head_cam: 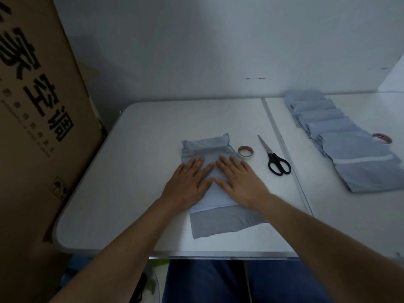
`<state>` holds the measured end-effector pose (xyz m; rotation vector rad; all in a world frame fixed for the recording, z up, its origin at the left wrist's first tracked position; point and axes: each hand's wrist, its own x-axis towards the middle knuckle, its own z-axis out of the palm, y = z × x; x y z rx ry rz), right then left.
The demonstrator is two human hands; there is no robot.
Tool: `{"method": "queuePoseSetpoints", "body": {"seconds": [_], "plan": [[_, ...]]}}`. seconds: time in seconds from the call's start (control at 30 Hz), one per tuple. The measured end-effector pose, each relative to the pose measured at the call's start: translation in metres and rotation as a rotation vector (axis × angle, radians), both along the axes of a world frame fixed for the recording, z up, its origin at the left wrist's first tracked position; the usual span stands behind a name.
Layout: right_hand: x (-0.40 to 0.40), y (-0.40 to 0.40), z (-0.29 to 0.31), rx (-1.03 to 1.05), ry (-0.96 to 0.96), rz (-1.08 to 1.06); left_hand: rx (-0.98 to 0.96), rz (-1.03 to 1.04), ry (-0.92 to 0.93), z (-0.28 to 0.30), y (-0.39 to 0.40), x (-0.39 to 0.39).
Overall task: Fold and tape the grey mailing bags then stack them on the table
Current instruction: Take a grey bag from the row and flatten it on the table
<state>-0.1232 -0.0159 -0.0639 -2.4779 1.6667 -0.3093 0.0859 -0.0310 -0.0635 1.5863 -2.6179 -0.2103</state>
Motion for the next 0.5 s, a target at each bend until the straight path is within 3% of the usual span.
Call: {"method": "queuePoseSetpoints", "body": {"seconds": [0.17,0.23,0.37,0.5], "plan": [[-0.014,0.014,0.002,-0.110,-0.273,-0.070,-0.068,-0.091,0.355,0.012,0.019,0.017],[-0.016,0.019,0.001,-0.156,-0.344,-0.092,0.012,-0.086,0.413,0.020,0.032,0.026],[-0.017,0.029,0.013,0.051,-0.559,-0.144,0.302,-0.127,0.355,0.033,0.050,0.041],[-0.025,0.036,0.022,0.194,-0.702,-0.168,0.285,-0.158,0.290,0.034,0.058,0.046]]}}
